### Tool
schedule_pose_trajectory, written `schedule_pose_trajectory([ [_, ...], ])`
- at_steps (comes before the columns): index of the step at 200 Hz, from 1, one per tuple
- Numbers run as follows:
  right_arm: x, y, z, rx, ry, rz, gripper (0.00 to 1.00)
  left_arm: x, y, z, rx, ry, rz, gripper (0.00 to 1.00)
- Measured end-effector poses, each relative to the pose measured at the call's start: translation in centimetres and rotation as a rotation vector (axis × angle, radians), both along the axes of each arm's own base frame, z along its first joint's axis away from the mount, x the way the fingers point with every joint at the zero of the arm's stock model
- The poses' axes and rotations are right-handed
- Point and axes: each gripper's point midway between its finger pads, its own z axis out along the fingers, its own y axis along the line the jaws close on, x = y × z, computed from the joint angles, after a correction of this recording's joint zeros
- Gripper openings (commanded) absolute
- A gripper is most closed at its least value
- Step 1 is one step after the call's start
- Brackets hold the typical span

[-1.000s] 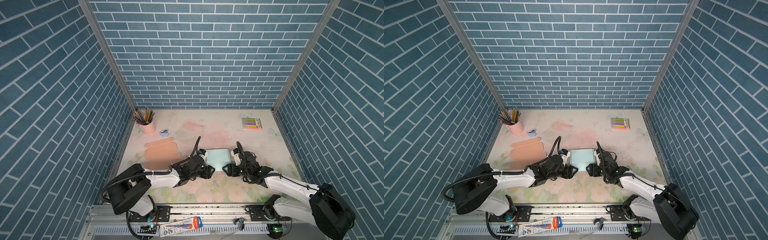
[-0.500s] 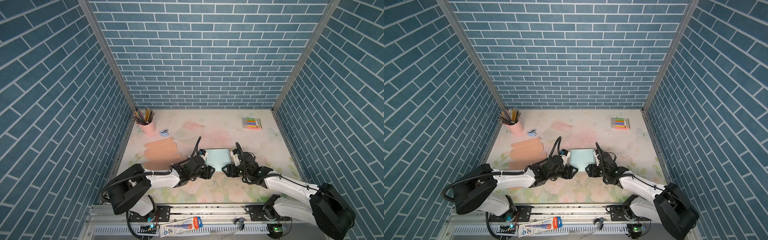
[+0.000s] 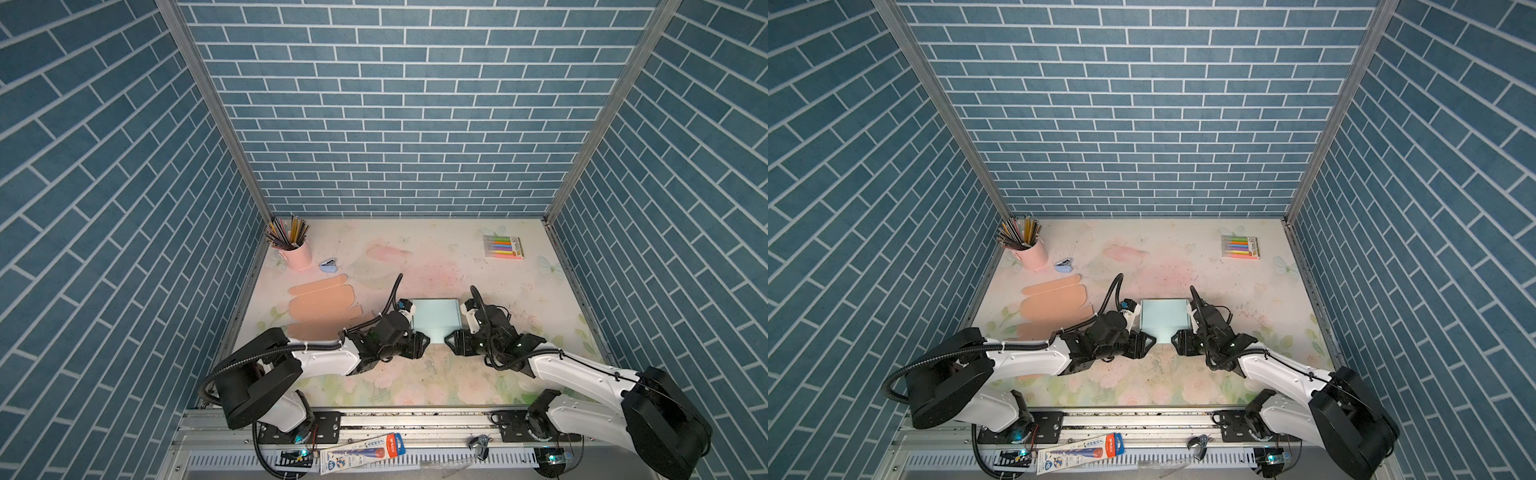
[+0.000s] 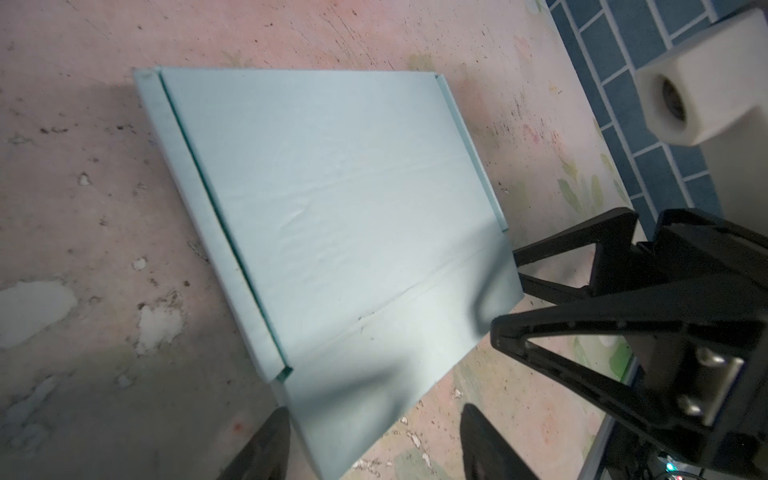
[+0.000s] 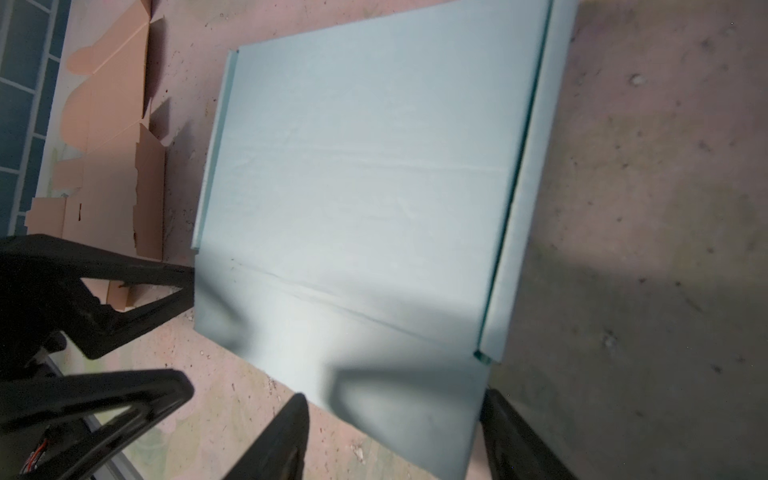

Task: Fold the paper box

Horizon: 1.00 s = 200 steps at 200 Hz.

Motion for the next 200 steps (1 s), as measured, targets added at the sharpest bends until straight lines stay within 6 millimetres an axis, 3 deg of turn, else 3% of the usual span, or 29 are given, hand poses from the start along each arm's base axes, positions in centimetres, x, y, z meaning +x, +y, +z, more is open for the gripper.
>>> schedule_pose_trajectory([
  [170,0.5,-0.4,-1.2,-0.055,0.007,-0.018,0.59,0.7,0.2,-0.7,0.003,0.002,0.017,0.59],
  [200,0.6,-0.4,-1.3,-0.059,0.007,-0.02,0.59,1.0,1.3,-0.9,0.004,0.008,0.037,0.62],
])
